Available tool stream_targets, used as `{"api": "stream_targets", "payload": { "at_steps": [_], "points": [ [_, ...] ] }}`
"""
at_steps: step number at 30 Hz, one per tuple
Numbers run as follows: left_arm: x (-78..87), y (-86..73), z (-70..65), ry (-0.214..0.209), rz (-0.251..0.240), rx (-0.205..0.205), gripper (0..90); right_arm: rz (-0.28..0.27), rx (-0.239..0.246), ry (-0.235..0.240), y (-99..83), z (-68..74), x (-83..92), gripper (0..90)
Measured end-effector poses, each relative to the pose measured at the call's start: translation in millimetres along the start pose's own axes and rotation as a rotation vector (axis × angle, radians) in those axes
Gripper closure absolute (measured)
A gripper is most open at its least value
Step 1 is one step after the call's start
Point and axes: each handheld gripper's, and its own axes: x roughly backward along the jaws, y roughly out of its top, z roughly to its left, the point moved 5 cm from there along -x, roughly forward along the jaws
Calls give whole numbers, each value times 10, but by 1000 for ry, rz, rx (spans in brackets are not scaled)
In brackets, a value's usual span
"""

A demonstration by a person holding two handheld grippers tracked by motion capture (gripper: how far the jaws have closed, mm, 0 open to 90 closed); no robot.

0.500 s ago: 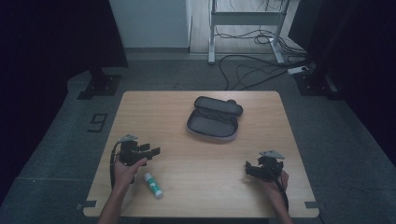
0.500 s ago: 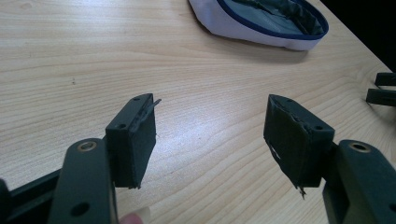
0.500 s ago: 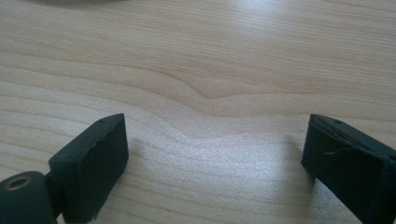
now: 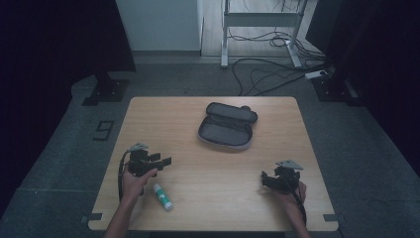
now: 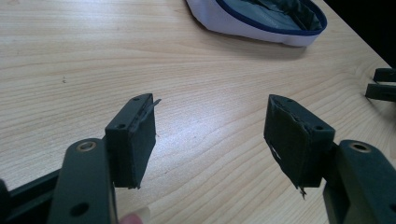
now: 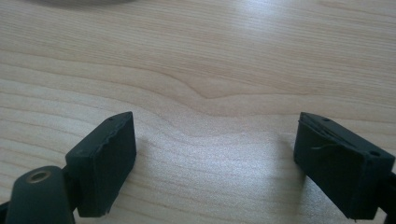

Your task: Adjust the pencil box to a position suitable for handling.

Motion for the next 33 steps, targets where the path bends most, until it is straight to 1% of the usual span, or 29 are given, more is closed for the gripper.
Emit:
{"api": "stream_targets", "payload": {
  "at_steps": [9,13,15,16,18,19,20,21,22,24,25,29,30,31,32,33],
  "points": [
    [-10,-6,-14,0,2,-1,343,-3,0,1,0,3,2,141],
    [-5,2,-17,8,0,-6,343,-9,4,10,2,8,6,166],
    [-7,6,-23,11,-1,-7,343,-15,7,13,6,15,9,201],
    [-33,0,-49,10,7,-16,343,-17,9,10,11,13,10,213],
    [-46,-1,-63,7,8,-18,342,-23,12,9,18,11,11,218],
    [-72,0,-99,0,11,-31,342,-31,8,22,38,10,34,222],
    [-72,0,-99,0,11,-31,342,-38,4,25,49,11,45,224],
    [-95,12,-141,-13,11,-40,342,-47,1,31,66,12,63,224],
    [-103,19,-155,-18,8,-41,342,-59,-1,37,88,14,83,226],
    [-115,34,-177,-22,5,-44,342,-66,0,41,103,14,93,227],
    [-134,65,-207,-29,5,-50,342,-83,-3,53,143,26,116,232],
    [-186,128,-248,-29,-5,-58,342,-105,10,73,206,61,131,245],
    [-186,128,-248,-29,-5,-58,338,-103,19,75,220,72,130,252],
    [-228,161,-259,-25,-6,-60,337,-103,25,77,236,82,128,259],
    [-228,161,-259,-25,-6,-60,332,-103,25,77,236,82,128,259],
    [-252,182,-269,-27,-9,-63,329,-111,29,89,278,94,124,265]
  ]
}}
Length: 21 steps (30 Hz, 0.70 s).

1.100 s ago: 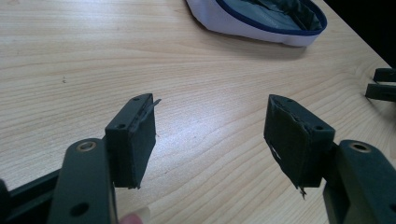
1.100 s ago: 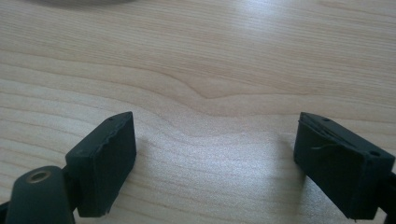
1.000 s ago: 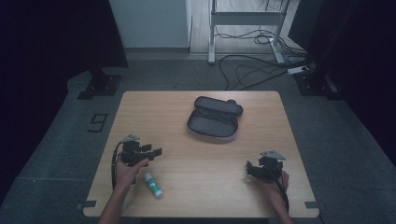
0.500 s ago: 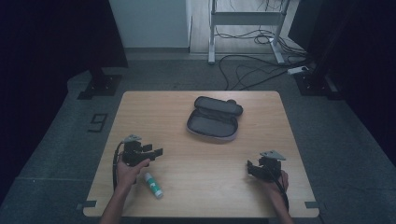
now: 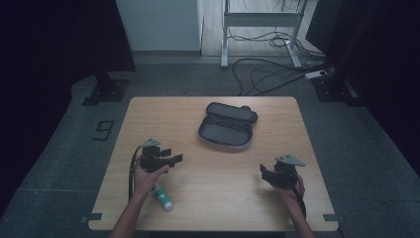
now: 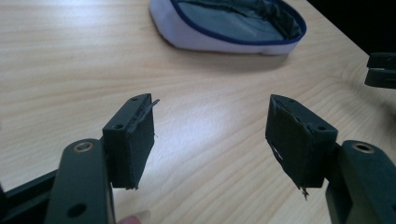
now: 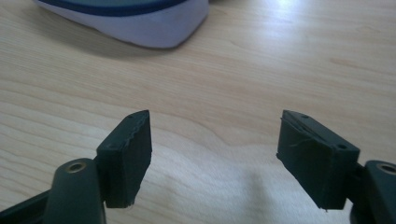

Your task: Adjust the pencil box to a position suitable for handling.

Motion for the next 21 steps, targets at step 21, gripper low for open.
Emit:
{"api": "stream_targets", "payload": {
  "at_steps": [21],
  "points": [
    [-449,409,-90,-14,47,-24,308,-30,-30,59,358,54,-72,293]
  ]
}}
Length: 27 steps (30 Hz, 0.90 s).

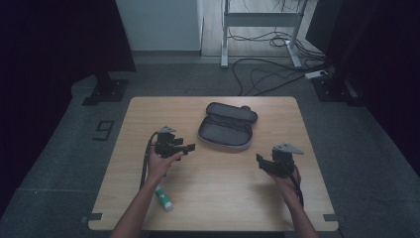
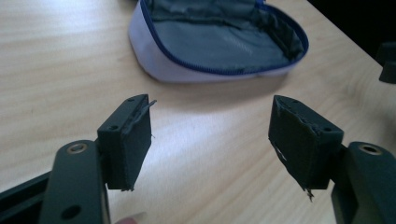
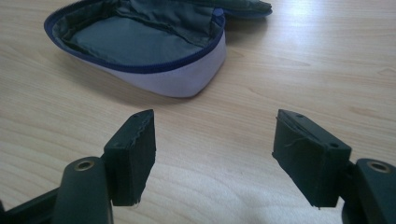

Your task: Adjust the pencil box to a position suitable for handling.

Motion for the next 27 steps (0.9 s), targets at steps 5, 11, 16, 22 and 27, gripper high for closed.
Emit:
{"api": "stream_targets", "payload": {
  "at_steps": [5,11,16,22,27],
  "points": [
    [-71,54,5,3,15,13,327,4,13,8,65,27,-67,312],
    [-177,109,29,1,18,33,338,10,6,14,80,35,-165,323],
    [-255,166,21,15,22,29,342,18,6,18,91,44,-223,341],
    [-338,192,47,13,26,59,350,22,13,21,134,71,-260,351],
    [-364,282,23,17,20,44,355,29,21,17,178,103,-331,357]
  ]
}}
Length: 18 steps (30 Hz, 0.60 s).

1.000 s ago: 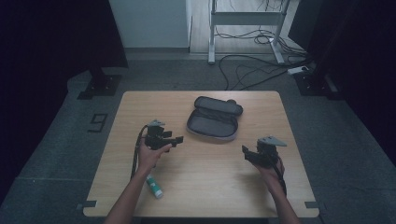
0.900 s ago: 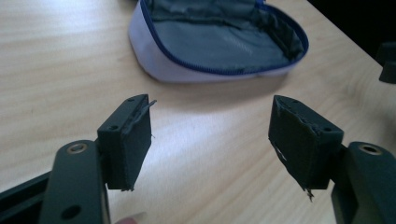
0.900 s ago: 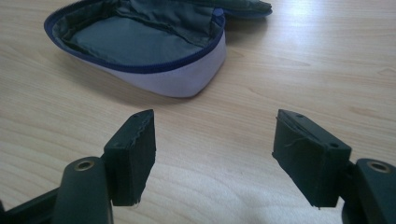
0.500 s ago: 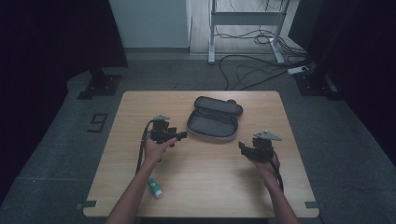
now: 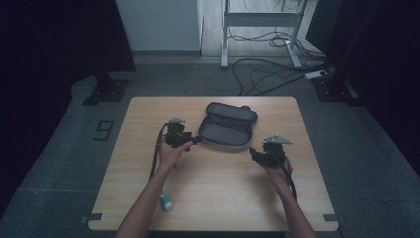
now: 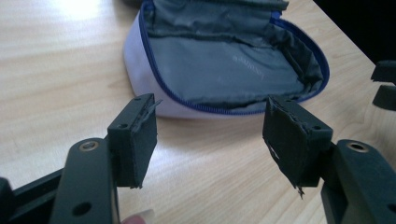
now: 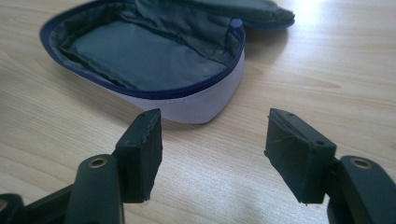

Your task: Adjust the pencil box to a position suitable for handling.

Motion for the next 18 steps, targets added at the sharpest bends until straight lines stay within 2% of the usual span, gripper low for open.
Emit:
{"api": "stream_targets", "payload": {
  "at_steps": [2,4,9,11,12,15,18],
  "points": [
    [-2,20,0,1,-9,3,357,-1,-5,-2,13,3,-35,359],
    [-45,62,14,14,5,6,356,0,-5,0,39,13,-73,361],
    [-104,110,-12,14,8,3,358,-6,20,4,86,58,-136,368],
    [-145,120,-22,10,20,3,355,4,15,6,97,66,-192,366],
    [-192,123,-14,30,33,-7,355,5,18,2,104,61,-207,367],
    [-233,126,8,42,41,-6,355,0,13,0,133,52,-230,369],
    [-314,114,70,57,49,14,354,-10,5,-4,181,37,-246,379]
  ]
}}
